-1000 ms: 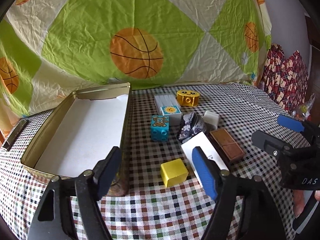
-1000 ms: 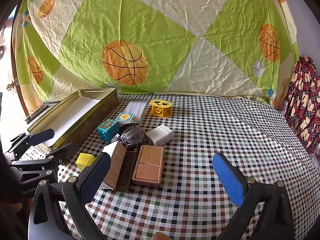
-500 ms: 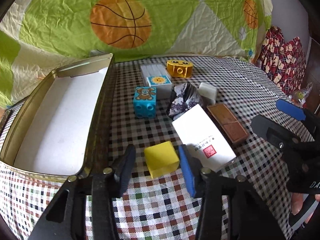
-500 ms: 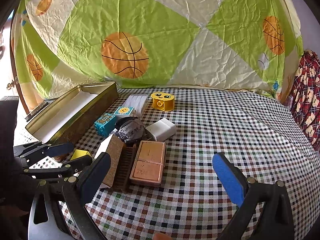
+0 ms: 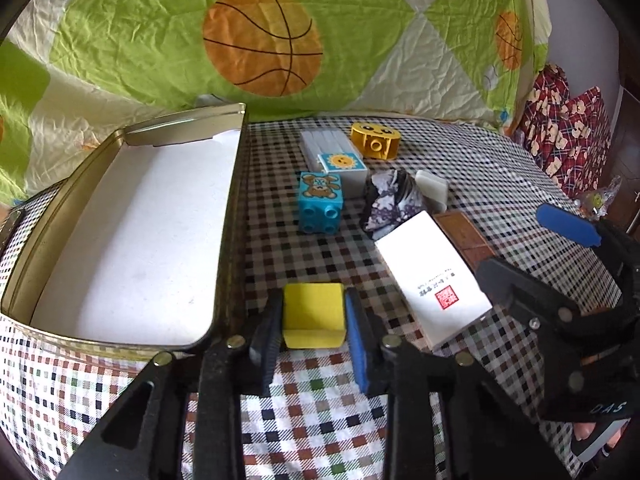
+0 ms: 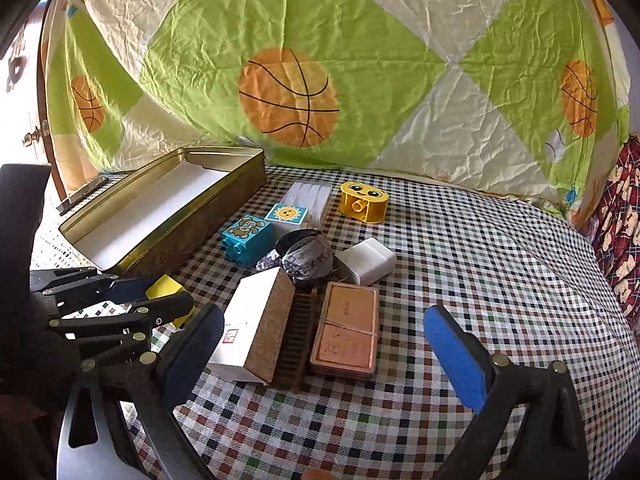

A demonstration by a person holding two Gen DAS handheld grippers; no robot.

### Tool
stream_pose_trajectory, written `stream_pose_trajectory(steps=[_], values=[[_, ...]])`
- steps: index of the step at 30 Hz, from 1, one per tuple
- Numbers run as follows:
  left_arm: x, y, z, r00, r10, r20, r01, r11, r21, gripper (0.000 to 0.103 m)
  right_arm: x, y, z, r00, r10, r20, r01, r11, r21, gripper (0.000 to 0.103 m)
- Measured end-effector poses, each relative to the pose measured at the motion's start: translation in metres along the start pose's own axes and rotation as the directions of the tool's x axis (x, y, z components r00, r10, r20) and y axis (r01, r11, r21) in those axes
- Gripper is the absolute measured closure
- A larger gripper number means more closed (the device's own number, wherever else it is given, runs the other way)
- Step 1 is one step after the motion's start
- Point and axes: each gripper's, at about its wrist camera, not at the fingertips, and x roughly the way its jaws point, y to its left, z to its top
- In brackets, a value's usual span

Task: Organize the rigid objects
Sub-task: 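Close the left gripper on the yellow cube and lift it, then grasp the white-and-wood box with the right gripper while the left holds the cube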

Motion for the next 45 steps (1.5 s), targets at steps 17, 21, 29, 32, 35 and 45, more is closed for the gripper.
stream_pose_trajectory(steps=[17,21,29,32,35,45], values=[[-0.007,0.009,-0.002,0.999,-0.013,0.038,0.015,0.999,-0.05,0.074,0.023,0.029,-0.009,0.992,0.03,-0.126,-0.047,0.989,-0.138,0.024],[-0.007,0.011,-0.002,0.999,-0.022,0.042,0.025,0.998,-0.057,0.074,0.029,0.042,-0.015,0.989,0.015,-0.145,-0.045,0.978,-0.206,0.024],[-0.007,0.01,-0.001,0.999,-0.023,0.043,0.025,0.998,-0.059,0.074,0.04,0.033,-0.01,0.988,0.005,-0.155,-0.031,0.986,-0.165,0.054],[-0.008,0.009,-0.002,0.999,-0.022,0.046,0.025,0.998,-0.059,0.074,0.038,0.032,-0.009,0.99,0.012,-0.139,-0.034,0.987,-0.159,0.055],[-0.01,0.009,-0.003,0.998,-0.021,0.059,0.025,0.998,-0.057,0.074,0.031,0.031,-0.01,0.994,0.004,-0.105,-0.021,0.988,-0.156,0.068],[-0.015,0.006,-0.002,0.996,-0.021,0.083,0.024,0.999,-0.04,0.074,0.024,0.029,-0.012,0.999,0.013,-0.045,-0.019,0.991,-0.134,0.076]])
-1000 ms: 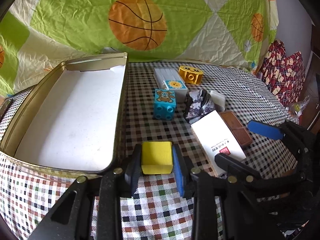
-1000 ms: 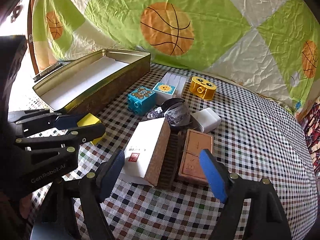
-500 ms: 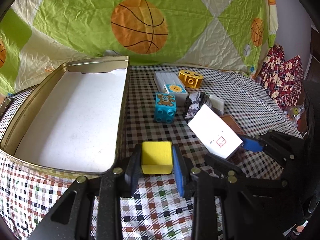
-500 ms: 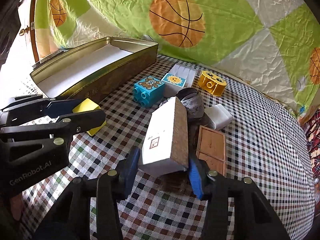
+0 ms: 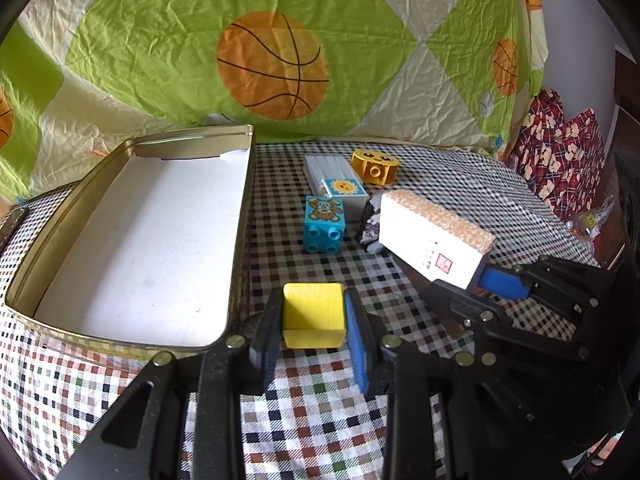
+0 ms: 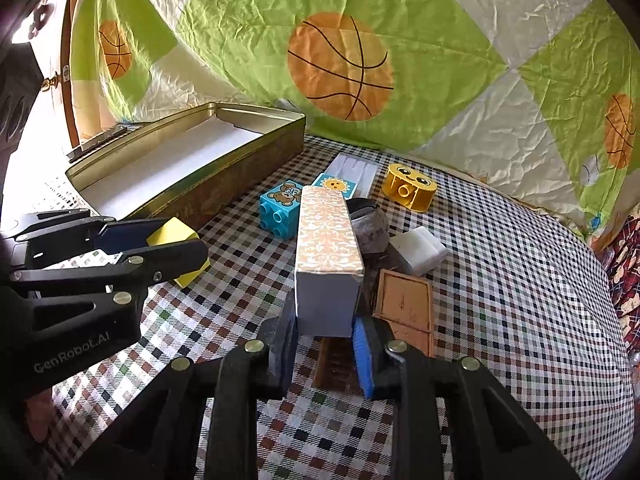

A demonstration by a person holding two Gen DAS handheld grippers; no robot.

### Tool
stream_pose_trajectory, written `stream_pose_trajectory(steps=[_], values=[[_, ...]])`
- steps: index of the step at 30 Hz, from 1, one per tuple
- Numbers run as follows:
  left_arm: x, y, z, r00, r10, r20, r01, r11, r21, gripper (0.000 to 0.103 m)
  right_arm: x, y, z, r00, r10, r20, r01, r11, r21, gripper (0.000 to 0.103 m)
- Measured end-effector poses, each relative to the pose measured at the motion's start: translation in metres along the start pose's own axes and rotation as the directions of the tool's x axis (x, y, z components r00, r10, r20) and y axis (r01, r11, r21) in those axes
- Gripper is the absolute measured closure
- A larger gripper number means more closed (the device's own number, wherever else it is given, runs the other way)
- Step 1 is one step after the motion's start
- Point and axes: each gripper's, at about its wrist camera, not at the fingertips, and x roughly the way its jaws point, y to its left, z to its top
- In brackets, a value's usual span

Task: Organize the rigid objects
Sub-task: 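Grasp the white-and-wood box with the right gripper while the left holds the cube, then carry the yellow cube over the tin while the right gripper carries the box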

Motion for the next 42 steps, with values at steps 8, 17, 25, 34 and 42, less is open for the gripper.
stream_pose_trajectory(steps=[8,17,25,34,42], values=[[-0.006,-0.003,-0.001,0.999,0.01,0.031,-0.011,1.0,0.01,0.074,-0.008,-0.003,-0.002,0.998,0.003,0.065,-0.004,1.0,0.023,0.076],[-0.014,-0.004,0.0,0.996,0.044,0.078,-0.045,0.999,0.01,0.074,-0.02,-0.01,-0.003,0.992,0.009,0.13,-0.016,0.998,0.056,0.076],[-0.022,-0.004,-0.002,0.989,0.071,0.126,-0.073,0.997,0.008,0.074,-0.03,-0.015,-0.004,0.984,0.004,0.179,-0.016,0.998,0.068,0.076],[-0.03,-0.005,-0.003,0.981,0.09,0.171,-0.093,0.996,0.008,0.074,-0.036,-0.018,-0.006,0.975,-0.006,0.22,-0.013,0.997,0.082,0.076],[-0.036,-0.005,-0.005,0.973,0.104,0.204,-0.106,0.994,0.002,0.074,-0.042,-0.02,-0.009,0.967,-0.015,0.256,-0.009,0.995,0.095,0.076]])
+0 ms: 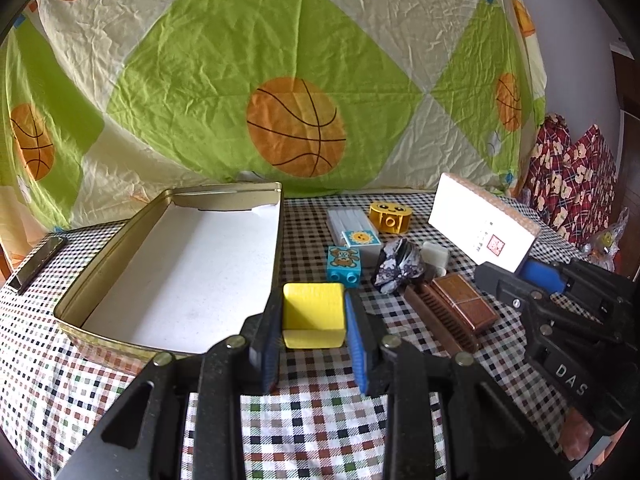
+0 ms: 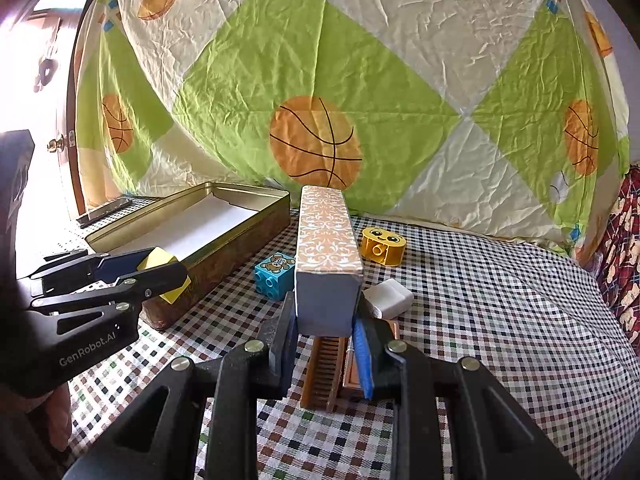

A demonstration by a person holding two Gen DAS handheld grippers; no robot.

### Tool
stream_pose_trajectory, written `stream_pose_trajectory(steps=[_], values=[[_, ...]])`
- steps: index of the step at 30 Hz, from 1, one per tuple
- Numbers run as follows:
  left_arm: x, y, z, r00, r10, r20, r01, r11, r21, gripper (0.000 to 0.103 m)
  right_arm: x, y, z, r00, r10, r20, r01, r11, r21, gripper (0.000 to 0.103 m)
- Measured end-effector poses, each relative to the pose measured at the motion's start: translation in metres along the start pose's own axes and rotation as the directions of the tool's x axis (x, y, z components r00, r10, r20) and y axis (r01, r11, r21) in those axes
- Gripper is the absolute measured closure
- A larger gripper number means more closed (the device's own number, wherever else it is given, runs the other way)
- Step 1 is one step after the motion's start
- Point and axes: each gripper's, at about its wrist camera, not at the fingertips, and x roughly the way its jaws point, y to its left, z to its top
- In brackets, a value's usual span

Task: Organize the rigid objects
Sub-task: 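Carry the yellow cube over the tin while the right gripper carries the box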

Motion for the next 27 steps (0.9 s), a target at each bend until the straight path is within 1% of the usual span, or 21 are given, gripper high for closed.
stream_pose_trajectory(steps=[27], values=[[-0.012,0.005,-0.001,0.998,0.013,0.058,-0.012,1.0,-0.025,0.074,-0.02,-0.002,-0.004,0.993,-0.021,0.117,0.018,1.0,0.022,0.076]])
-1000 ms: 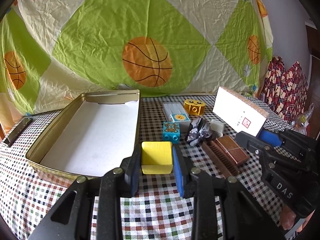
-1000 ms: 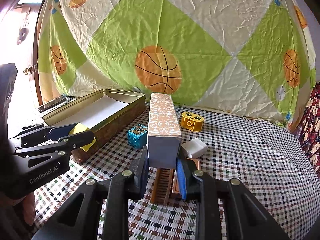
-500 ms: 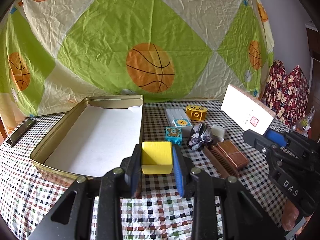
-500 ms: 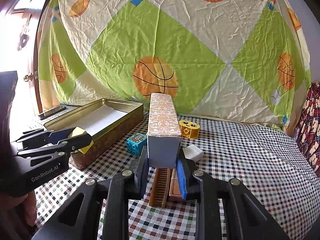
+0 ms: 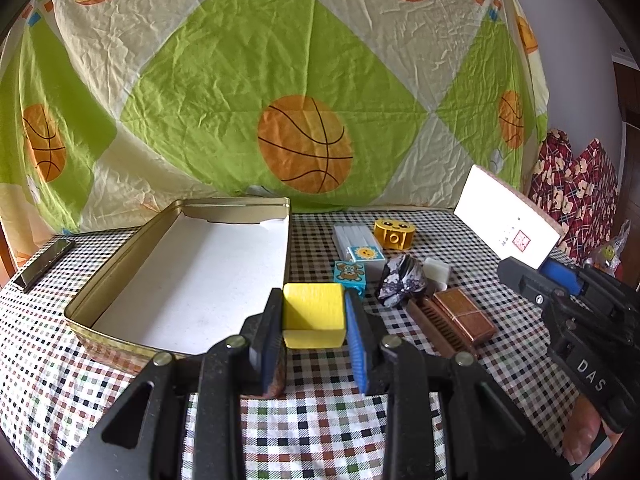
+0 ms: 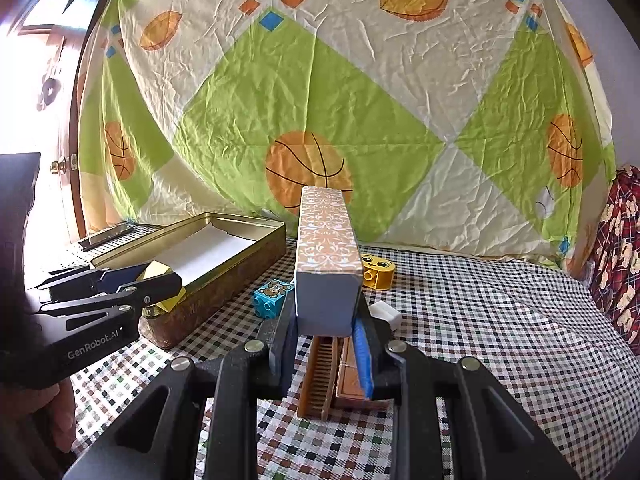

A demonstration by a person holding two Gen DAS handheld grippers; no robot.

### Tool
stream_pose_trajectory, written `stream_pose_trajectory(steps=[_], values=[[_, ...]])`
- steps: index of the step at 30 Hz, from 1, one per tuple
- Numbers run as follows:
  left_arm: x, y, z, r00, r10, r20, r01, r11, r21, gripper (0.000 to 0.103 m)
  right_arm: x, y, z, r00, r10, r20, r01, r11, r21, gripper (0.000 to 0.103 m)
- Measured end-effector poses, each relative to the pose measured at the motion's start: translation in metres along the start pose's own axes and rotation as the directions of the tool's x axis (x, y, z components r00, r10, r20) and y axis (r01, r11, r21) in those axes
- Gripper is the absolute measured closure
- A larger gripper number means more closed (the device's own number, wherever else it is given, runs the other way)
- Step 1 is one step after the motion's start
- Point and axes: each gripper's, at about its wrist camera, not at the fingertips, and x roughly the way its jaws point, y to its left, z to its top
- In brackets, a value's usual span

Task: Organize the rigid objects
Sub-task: 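Carry the yellow cube over the tin while the right gripper carries the box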

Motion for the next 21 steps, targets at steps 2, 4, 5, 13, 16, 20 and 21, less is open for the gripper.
stream_pose_trajectory(steps=[2,4,5,13,16,20,21], values=[[-0.001,0.001,0.0,1.0,-0.001,0.007,0.001,1.0,-0.003,0.074,-0.002,0.0,0.0,1.0,-0.004,0.014,0.004,1.0,0.001,0.076],[-0.003,0.001,0.0,1.0,-0.001,0.016,0.001,1.0,-0.005,0.074,-0.005,0.0,0.0,1.0,-0.007,0.025,0.007,1.0,0.0,0.076],[-0.005,0.002,0.0,1.0,0.0,0.021,0.0,1.0,-0.006,0.074,-0.005,0.0,0.0,1.0,-0.008,0.029,0.008,1.0,0.001,0.076],[-0.013,-0.003,0.001,0.998,0.003,0.066,-0.004,1.0,0.018,0.074,-0.009,-0.001,0.001,0.999,-0.013,0.05,0.012,1.0,0.008,0.076],[-0.015,-0.005,0.002,0.997,0.005,0.079,-0.006,1.0,0.024,0.074,-0.01,-0.002,0.0,0.998,-0.016,0.056,0.015,1.0,0.01,0.076],[-0.018,-0.006,0.002,0.995,0.005,0.096,-0.008,1.0,0.03,0.074,-0.014,-0.002,-0.001,0.997,-0.021,0.072,0.02,1.0,0.013,0.076],[-0.02,-0.006,0.002,0.995,0.006,0.103,-0.01,0.999,0.031,0.074,-0.015,-0.003,-0.001,0.997,-0.021,0.078,0.02,1.0,0.015,0.076]])
